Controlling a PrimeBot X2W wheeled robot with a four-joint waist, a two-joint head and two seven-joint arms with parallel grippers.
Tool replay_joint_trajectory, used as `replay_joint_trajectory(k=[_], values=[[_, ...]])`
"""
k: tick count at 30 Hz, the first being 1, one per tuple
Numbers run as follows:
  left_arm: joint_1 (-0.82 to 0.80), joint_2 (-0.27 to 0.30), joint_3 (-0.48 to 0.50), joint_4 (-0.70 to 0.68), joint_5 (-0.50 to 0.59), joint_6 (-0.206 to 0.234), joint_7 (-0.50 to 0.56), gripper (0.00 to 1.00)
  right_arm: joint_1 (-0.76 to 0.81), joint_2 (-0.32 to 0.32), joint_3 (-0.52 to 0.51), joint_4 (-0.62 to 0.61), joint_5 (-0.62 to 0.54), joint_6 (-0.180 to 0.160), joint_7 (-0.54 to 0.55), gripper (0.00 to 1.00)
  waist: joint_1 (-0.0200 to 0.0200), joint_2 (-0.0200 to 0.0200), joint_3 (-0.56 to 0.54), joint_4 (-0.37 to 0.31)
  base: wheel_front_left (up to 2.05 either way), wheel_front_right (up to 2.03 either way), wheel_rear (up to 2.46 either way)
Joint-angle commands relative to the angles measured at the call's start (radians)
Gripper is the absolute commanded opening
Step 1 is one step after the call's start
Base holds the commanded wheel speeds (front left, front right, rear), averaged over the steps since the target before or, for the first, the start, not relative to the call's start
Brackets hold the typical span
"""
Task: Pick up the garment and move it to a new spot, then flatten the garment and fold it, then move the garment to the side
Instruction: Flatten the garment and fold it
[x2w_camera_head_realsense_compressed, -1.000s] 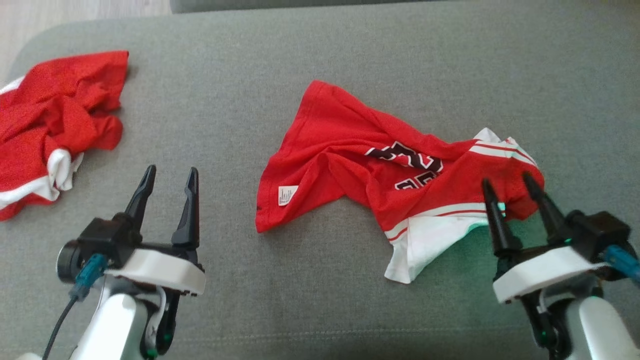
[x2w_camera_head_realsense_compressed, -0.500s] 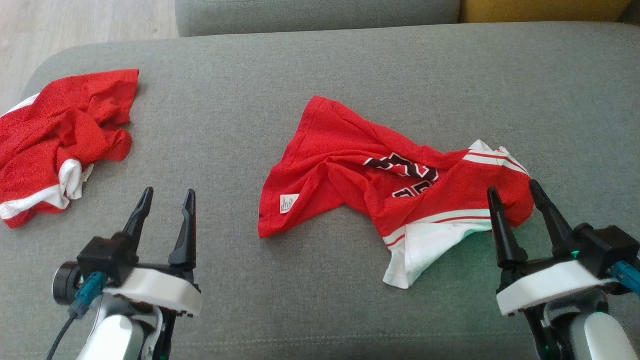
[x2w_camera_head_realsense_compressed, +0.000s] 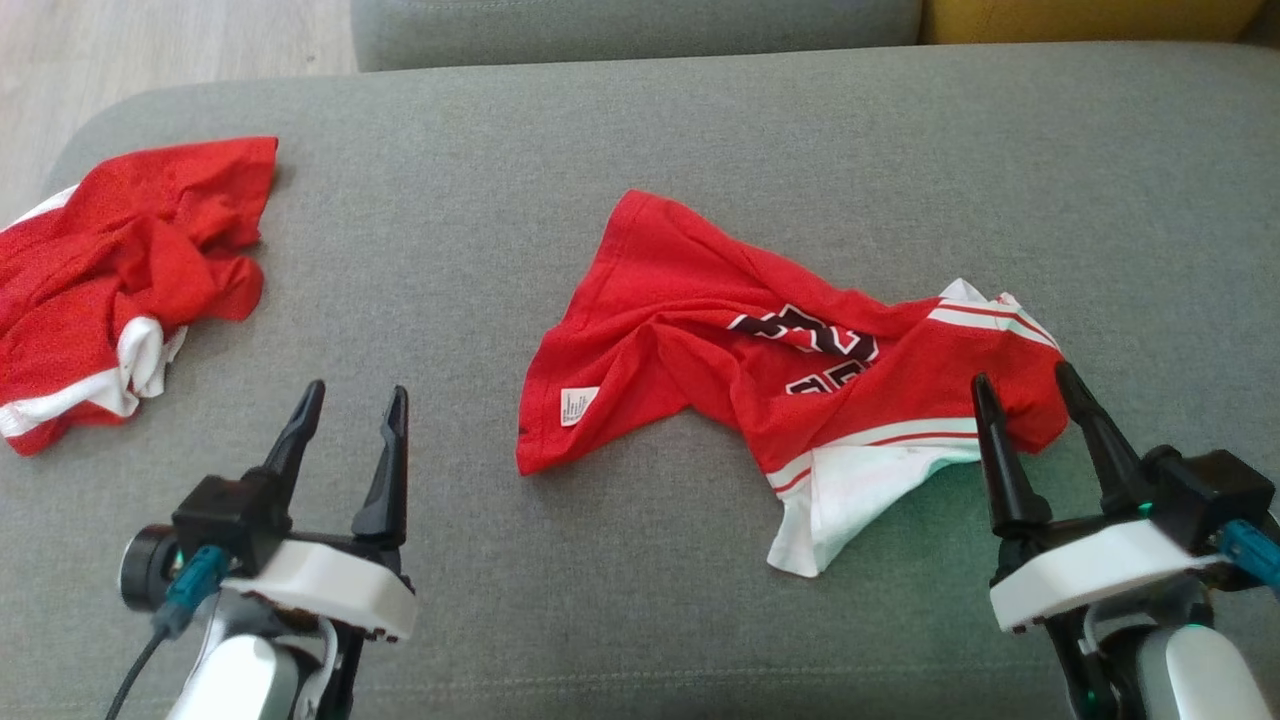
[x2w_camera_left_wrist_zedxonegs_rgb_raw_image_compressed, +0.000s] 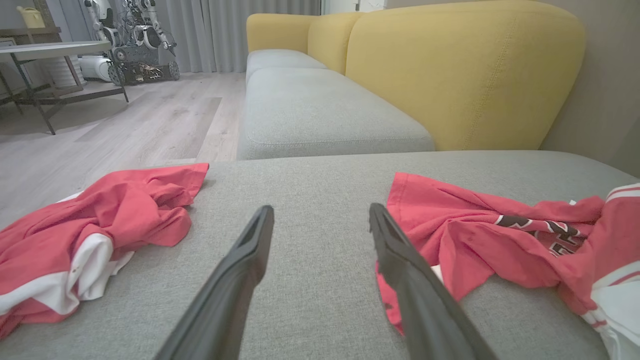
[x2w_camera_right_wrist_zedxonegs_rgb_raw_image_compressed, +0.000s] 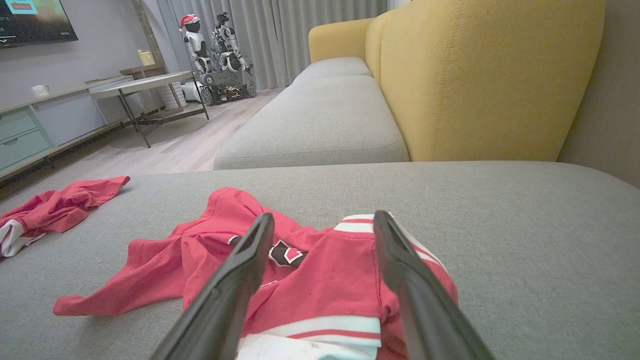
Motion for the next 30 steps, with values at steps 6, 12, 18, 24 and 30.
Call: replay_joint_trajectory(k=[6,12,18,24,30], values=[[-0.114,-0.008,-0.007,-0.005,-0.030,-0.045,0.049,1.00,-0.031,-0.002,0.021,-0.044,-0.010,-0.001,0.003,1.00,0.0000,0.0000,0.026,-0.005,0.00,0.00,0.00],[-0.255,-0.056,-0.060,0.126,-0.060,-0.116,0.114,1.00,-0.054,-0.003,0.038,-0.051,-0.014,-0.001,0.004,1.00,0.0000,0.0000,0.066,-0.027,0.00,0.00,0.00],[-0.405,-0.105,-0.085,0.393,-0.111,-0.190,0.179,1.00,-0.079,-0.001,0.059,-0.050,-0.014,-0.001,0.000,1.00,0.0000,0.0000,0.111,-0.064,0.00,0.00,0.00],[-0.504,-0.130,-0.099,0.605,-0.160,-0.240,0.193,1.00,-0.092,0.003,0.055,-0.040,-0.014,-0.001,-0.005,1.00,0.0000,0.0000,0.139,-0.088,0.00,0.00,0.00],[-0.576,-0.142,-0.137,0.703,-0.221,-0.262,0.149,0.00,-0.096,0.010,0.044,-0.033,-0.014,-0.001,-0.010,1.00,0.0000,0.0000,0.150,-0.099,0.00,0.00,0.00]])
